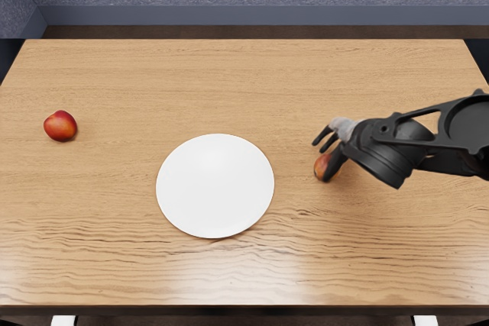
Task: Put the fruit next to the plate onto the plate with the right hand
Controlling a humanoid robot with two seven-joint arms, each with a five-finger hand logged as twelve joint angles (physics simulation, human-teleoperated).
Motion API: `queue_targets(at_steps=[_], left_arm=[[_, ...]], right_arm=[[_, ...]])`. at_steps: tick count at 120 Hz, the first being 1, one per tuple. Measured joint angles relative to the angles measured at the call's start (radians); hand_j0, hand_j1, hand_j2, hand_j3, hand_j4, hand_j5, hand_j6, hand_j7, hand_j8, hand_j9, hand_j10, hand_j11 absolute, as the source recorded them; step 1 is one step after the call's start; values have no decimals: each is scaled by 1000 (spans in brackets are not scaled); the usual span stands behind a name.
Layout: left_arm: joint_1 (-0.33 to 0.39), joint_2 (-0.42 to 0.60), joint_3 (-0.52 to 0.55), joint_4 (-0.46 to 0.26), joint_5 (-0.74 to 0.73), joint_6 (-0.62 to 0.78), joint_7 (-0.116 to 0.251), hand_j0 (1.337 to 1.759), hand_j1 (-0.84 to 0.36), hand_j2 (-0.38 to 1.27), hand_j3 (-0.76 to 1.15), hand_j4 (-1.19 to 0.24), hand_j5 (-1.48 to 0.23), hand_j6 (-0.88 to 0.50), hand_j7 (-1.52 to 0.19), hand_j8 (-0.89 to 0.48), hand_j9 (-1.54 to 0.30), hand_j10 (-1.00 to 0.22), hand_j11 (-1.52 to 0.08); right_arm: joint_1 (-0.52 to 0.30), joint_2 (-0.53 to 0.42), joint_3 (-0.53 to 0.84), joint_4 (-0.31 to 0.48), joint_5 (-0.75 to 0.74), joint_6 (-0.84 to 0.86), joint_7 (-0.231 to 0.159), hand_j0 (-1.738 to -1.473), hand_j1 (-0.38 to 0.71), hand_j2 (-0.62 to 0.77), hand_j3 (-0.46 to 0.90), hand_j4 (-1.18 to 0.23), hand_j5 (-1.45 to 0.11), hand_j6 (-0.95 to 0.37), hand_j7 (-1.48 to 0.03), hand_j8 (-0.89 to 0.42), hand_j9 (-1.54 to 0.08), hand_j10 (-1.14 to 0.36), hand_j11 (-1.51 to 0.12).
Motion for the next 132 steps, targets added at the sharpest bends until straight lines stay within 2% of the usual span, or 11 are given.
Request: queue_targets(at_steps=[24,33,38,42,55,68,84,97,109,132], left_arm=[[0,0,0,0,0,0,0,1658,349,0,0,0,0,0,0,0,0,0,0],[0,0,0,0,0,0,0,1658,349,0,0,0,0,0,0,0,0,0,0],[0,0,0,0,0,0,0,1658,349,0,0,0,0,0,0,0,0,0,0],[0,0,0,0,0,0,0,1658,349,0,0,0,0,0,0,0,0,0,0],[0,0,0,0,0,0,0,1658,349,0,0,0,0,0,0,0,0,0,0],[0,0,0,0,0,0,0,1658,349,0,0,0,0,0,0,0,0,0,0],[0,0,0,0,0,0,0,1658,349,0,0,0,0,0,0,0,0,0,0],[0,0,0,0,0,0,0,1658,349,0,0,0,0,0,0,0,0,0,0],[1,0,0,0,0,0,0,1658,349,0,0,0,0,0,0,0,0,0,0],[0,0,0,0,0,0,0,1658,349,0,0,0,0,0,0,0,0,0,0]], right_arm=[[0,-10,-2,20,0,0,0,-1658,146,-81,0,-416,-536,-415,-538,-406,-538,-415,-538],[-1,-11,-2,23,0,0,0,-1658,219,-93,0,-478,-612,-476,-616,-427,-617,-476,-617],[-8,-12,0,24,-2,-1,0,-1657,284,5,-1,-552,-702,-482,-709,-424,-711,-548,-711],[-15,-12,3,24,-6,-4,1,-1656,335,183,-1,-606,-760,-473,-773,-416,-776,-598,-777],[-32,-12,11,24,-8,-30,1,-1653,324,400,0,-716,-912,-470,-922,-479,-934,-706,-936],[-46,-22,40,23,-3,-41,0,-1655,336,609,0,-782,-1001,-536,-1010,-544,-1020,-773,-1021],[-93,-87,208,15,0,-38,0,-1657,354,613,0,-813,-1091,-491,-1069,-485,-1094,-811,-1095],[-107,-107,303,-6,0,-21,-1,-1658,358,616,1,-832,-1122,-471,-1096,-489,-1121,-831,-1122],[-115,-51,366,-24,-1,1,-1,-1658,347,618,1,-844,-1136,-489,-1111,-491,-1140,-841,-1141],[-129,83,422,-33,3,11,0,-1658,379,568,1,-841,-1181,-469,-1125,-406,-1161,-849,-1163]])
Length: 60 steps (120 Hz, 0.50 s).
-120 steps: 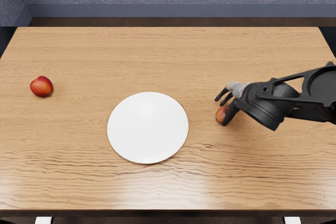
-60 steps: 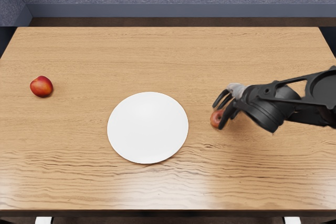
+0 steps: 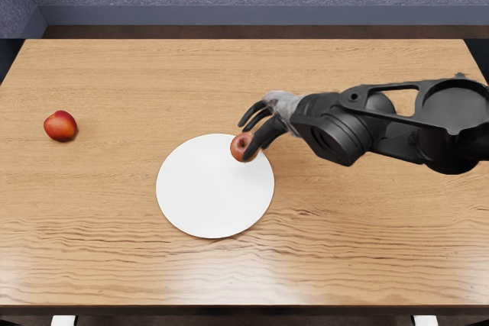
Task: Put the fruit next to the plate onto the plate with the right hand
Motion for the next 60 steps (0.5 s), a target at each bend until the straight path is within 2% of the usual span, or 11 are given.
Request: queue_targets(at_steps=[11,21,31,36,42,51,54,60], left_arm=[[0,0,0,0,0,0,0,1658,349,0,0,0,0,0,0,0,0,0,0],[0,0,0,0,0,0,0,1658,349,0,0,0,0,0,0,0,0,0,0],[0,0,0,0,0,0,0,1658,349,0,0,0,0,0,0,0,0,0,0],[0,0,0,0,0,0,0,1658,349,0,0,0,0,0,0,0,0,0,0],[0,0,0,0,0,0,0,1658,349,0,0,0,0,1,0,0,0,0,0],[0,0,0,0,0,0,0,1658,349,0,0,0,0,0,0,0,0,0,0],[0,0,0,0,0,0,0,1658,349,0,0,0,0,0,0,0,0,0,0],[0,0,0,0,0,0,0,1658,349,0,0,0,0,0,0,0,0,0,0]], right_arm=[[-3,24,8,0,0,-1,-1,-1658,376,555,0,-832,-1173,-485,-1115,-423,-1145,-845,-1146],[-3,29,9,0,-3,-4,0,-1658,153,366,0,-571,-803,-340,-764,-298,-784,-579,-784],[-22,3,57,8,-1,2,0,-1658,-8,243,0,-386,-542,-233,-516,-205,-530,-392,-530],[-68,-64,148,14,-2,43,0,-1658,-67,197,0,-318,-447,-194,-426,-171,-436,-323,-437],[-167,-197,306,13,-3,157,0,-1658,-123,154,0,-254,-355,-156,-338,-138,-347,-257,-347],[-335,-384,491,-70,-18,392,2,-1658,-186,105,0,-182,-254,-115,-242,-102,-248,-184,-248],[-381,-439,528,-118,-26,470,22,-1658,-202,93,0,-163,-228,-104,-217,-93,-223,-166,-223],[-457,-537,580,-229,-43,626,95,-1658,-229,72,0,-132,-184,-86,-176,-77,-180,-134,-180]])
